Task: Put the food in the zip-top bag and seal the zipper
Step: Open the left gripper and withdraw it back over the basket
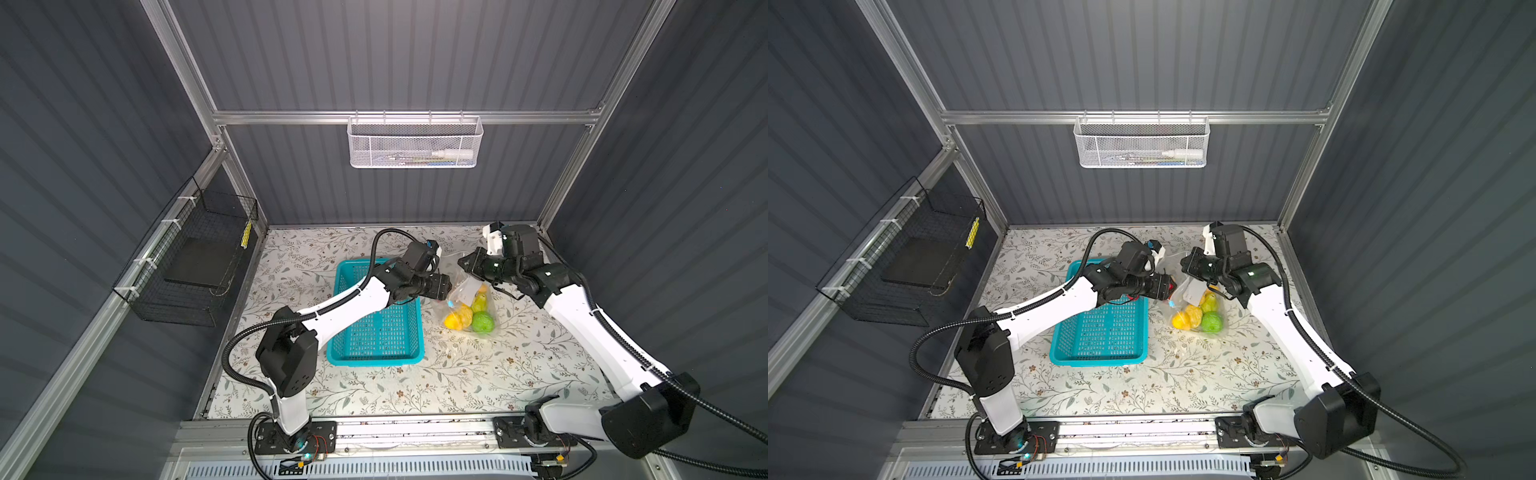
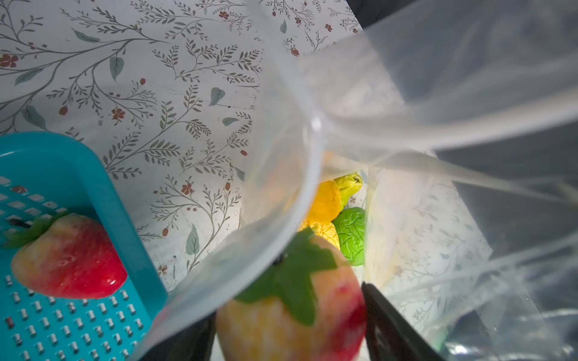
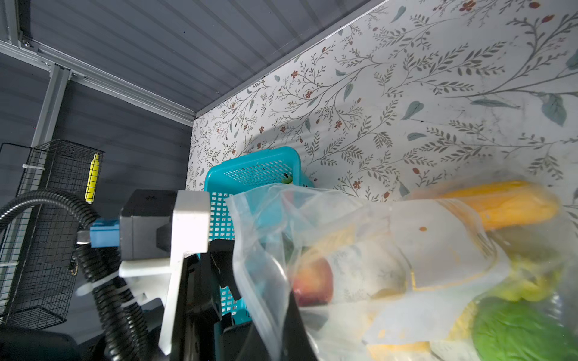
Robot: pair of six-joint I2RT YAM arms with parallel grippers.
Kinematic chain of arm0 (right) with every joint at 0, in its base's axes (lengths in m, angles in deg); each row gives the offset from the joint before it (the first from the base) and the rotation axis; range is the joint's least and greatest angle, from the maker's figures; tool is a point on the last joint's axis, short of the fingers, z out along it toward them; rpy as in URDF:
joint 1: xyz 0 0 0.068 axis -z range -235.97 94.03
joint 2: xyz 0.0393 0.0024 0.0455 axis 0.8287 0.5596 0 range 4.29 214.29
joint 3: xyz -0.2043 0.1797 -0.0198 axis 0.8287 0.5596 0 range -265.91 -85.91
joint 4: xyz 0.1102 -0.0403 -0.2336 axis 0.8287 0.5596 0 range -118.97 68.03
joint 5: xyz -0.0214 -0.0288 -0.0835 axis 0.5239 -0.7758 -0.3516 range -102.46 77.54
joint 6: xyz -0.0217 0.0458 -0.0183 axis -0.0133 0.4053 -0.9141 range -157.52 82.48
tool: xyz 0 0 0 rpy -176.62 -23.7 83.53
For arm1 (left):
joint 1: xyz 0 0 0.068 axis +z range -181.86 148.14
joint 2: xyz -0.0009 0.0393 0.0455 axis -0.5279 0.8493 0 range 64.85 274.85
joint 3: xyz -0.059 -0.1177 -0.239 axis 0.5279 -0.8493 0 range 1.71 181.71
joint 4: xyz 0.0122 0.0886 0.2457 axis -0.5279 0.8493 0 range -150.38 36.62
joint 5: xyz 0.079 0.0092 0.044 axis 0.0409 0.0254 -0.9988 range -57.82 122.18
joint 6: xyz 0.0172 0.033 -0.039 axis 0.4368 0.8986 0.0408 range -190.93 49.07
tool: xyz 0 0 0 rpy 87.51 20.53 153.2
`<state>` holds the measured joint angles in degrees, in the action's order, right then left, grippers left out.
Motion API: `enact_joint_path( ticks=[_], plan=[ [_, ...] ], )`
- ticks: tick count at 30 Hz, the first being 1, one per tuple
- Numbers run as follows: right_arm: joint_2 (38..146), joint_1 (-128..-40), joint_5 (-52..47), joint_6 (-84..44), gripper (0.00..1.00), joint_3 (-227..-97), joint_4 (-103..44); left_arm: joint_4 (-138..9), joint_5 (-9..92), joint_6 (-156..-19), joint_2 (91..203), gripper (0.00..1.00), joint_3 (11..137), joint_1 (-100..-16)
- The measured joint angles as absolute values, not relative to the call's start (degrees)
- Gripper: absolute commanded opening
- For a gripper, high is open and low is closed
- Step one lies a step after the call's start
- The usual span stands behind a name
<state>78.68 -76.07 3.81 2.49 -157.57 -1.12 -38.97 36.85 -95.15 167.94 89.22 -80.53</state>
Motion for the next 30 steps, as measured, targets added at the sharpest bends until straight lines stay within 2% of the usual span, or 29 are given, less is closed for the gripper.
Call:
enact_joint_path(
  ticks=[7, 20, 30],
  plan=[
    [78.68, -76.07, 3.79, 2.47, 0.0, -157.59, -1.12, -40.96, 37.24, -96.4, 164.05, 1.0, 89.22, -80.53],
    [78.71, -76.07, 3.61, 2.38, 0.0, -157.59, -1.1, -49.74, 33.59, -99.09, 152.99, 1.0, 85.41, -79.28],
    [78.71, -76.07, 3.59, 2.34, 0.0, -157.61, -1.07, -51.45, 30.88, -108.57, 150.26, 1.0, 73.61, -70.26]
  ],
)
